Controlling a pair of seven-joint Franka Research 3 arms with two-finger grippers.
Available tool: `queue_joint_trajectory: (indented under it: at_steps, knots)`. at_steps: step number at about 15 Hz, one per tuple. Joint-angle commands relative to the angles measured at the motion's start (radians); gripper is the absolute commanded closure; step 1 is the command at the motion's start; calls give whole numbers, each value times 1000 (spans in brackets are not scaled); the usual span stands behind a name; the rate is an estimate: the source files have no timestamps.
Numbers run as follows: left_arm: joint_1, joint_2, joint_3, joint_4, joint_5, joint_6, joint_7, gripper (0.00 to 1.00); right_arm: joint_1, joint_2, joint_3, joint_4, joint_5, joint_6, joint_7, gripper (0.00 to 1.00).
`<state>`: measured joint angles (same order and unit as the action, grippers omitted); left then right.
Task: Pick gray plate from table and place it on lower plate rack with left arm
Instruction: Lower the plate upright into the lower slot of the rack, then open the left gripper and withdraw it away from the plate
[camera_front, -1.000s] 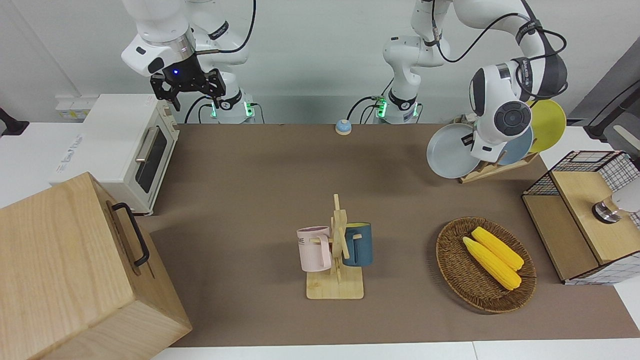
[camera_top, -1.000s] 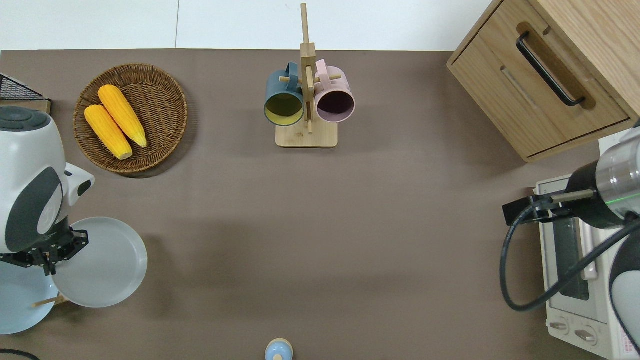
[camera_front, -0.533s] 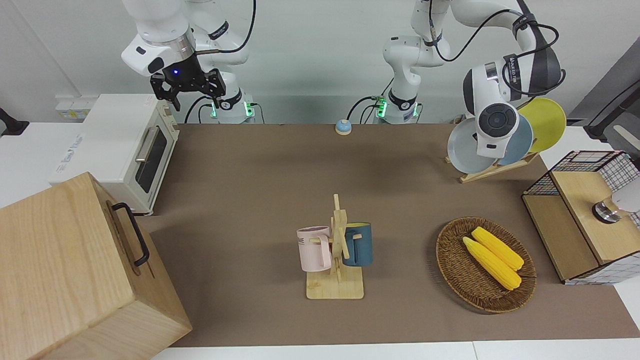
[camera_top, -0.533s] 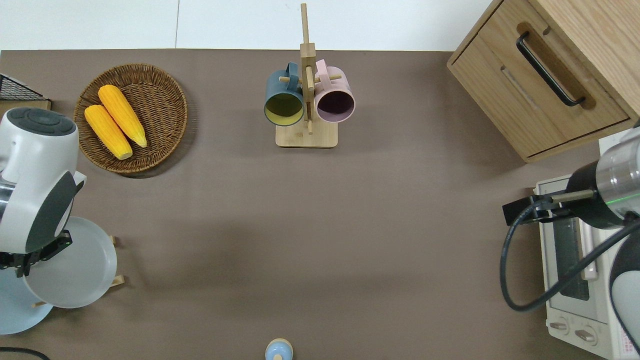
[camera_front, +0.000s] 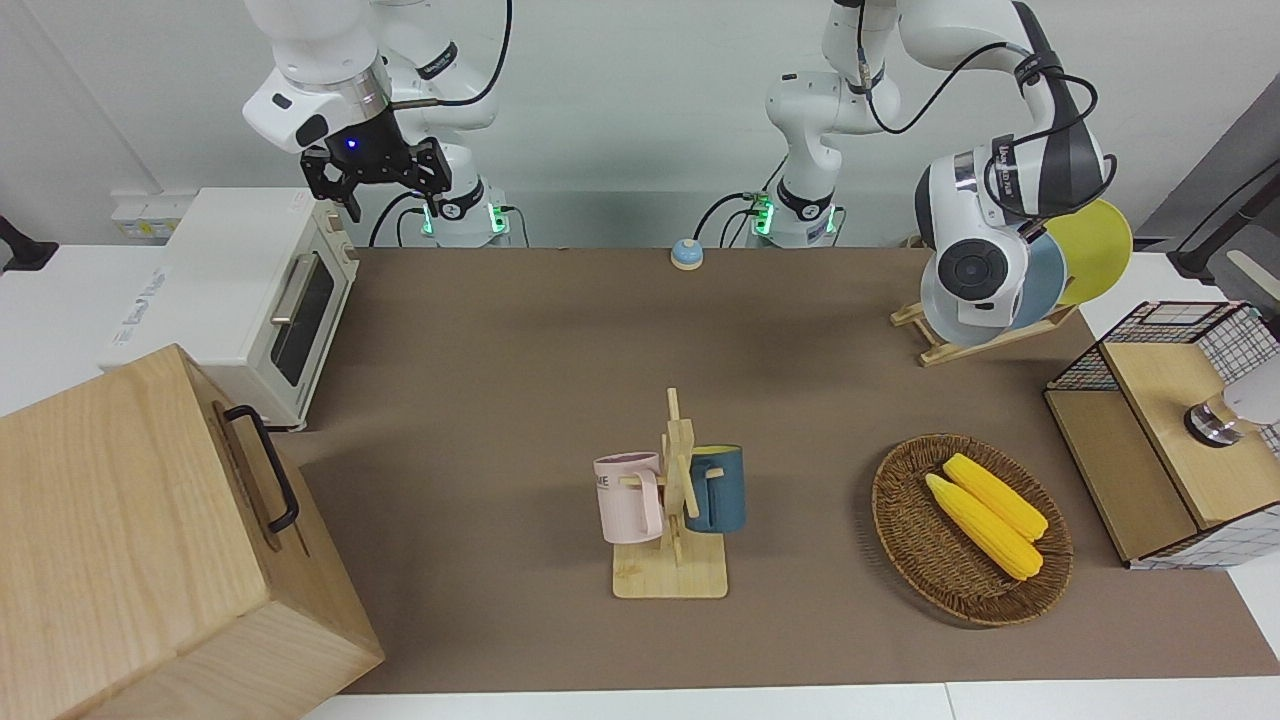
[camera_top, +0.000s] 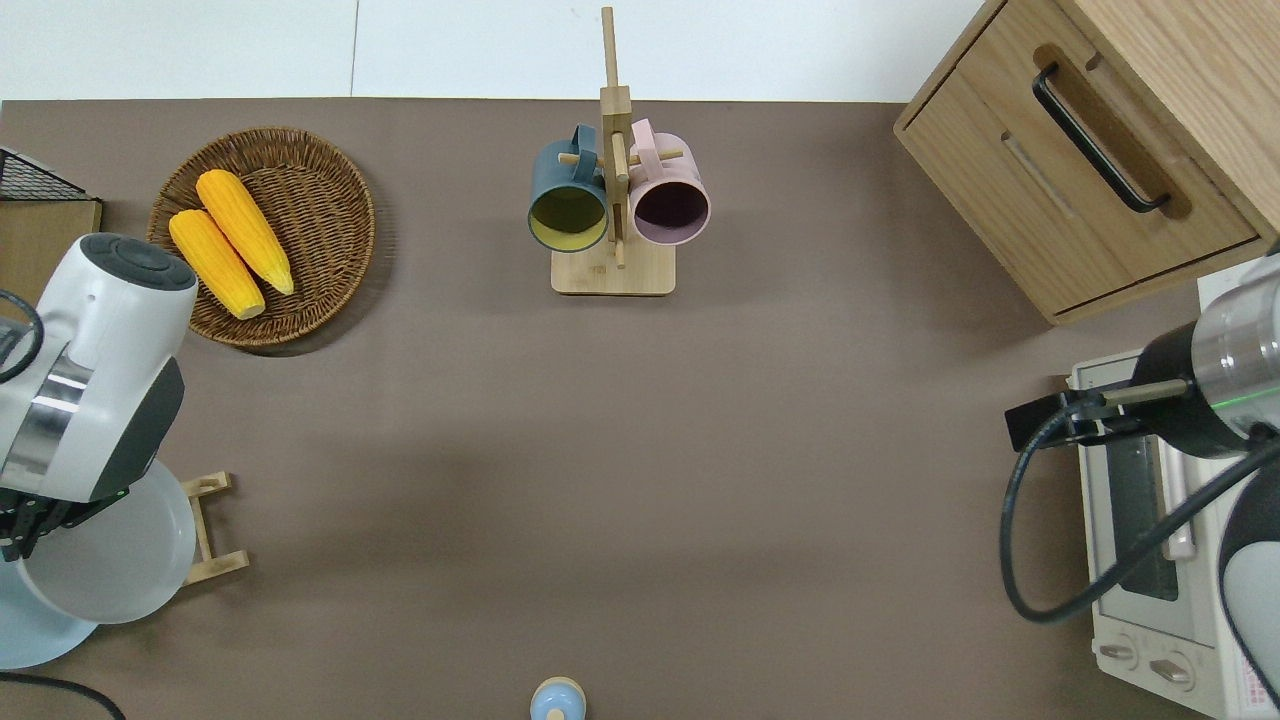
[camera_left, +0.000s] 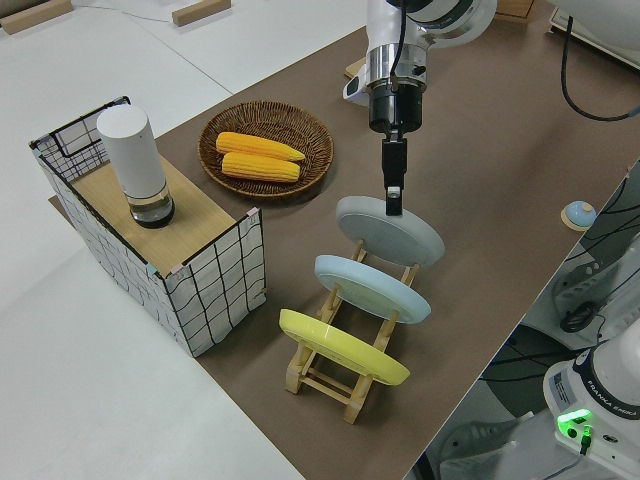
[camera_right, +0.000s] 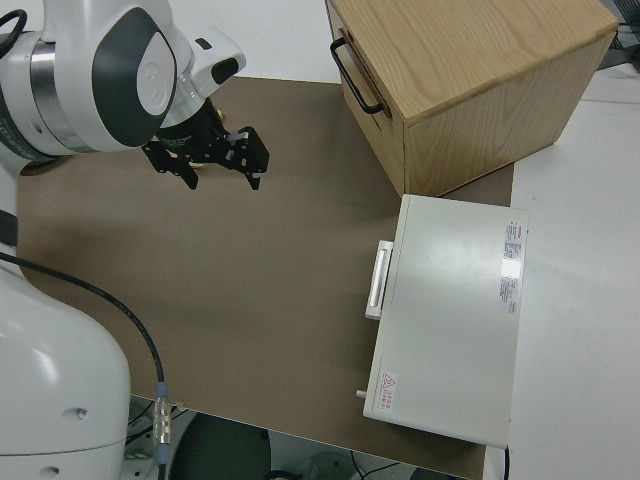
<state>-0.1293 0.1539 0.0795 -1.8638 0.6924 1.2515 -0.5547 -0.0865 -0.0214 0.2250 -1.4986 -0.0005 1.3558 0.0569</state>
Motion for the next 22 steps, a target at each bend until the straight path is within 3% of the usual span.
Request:
queue_joint_trajectory:
  at_steps: [1,2,3,4,6,10,14,16,18,20,22]
  knots:
    - [-16,6,5,-28,13,3,-57,1000,-13,-5,7,6,4,-15,-3,13]
    - [-16,6,2,-32,13,3,-62,1000,-15,-5,7,6,4,-15,-3,11]
    - [-16,7,-3,-35,-2,5,-63,926,-13,-5,7,6,4,-15,-3,11]
    - [-16,7,-3,-35,-28,12,-62,635,-15,-5,7,6,4,-15,-3,11]
    - [-16,7,-7,-35,-60,22,-57,381,-15,-5,7,6,4,-15,-3,11]
    - [-16,6,-10,-34,-67,22,-45,310,-13,-5,7,6,4,-15,-3,13]
    - [-16,-14,-49,-26,-145,83,-54,151,-13,-5,7,6,4,-15,-3,11]
    - [-16,-34,-63,-26,-201,123,-56,9,-15,-5,7,6,4,-15,-3,11]
    - [-18,-50,-64,-3,-312,182,-57,2,-15,-5,7,6,4,-15,-3,11]
    - [-16,-48,-112,6,-310,207,-129,5,-13,-5,7,6,4,-15,-3,13]
    - [-16,-50,-130,14,-315,284,-127,5,-15,-5,7,6,2,-15,-3,13]
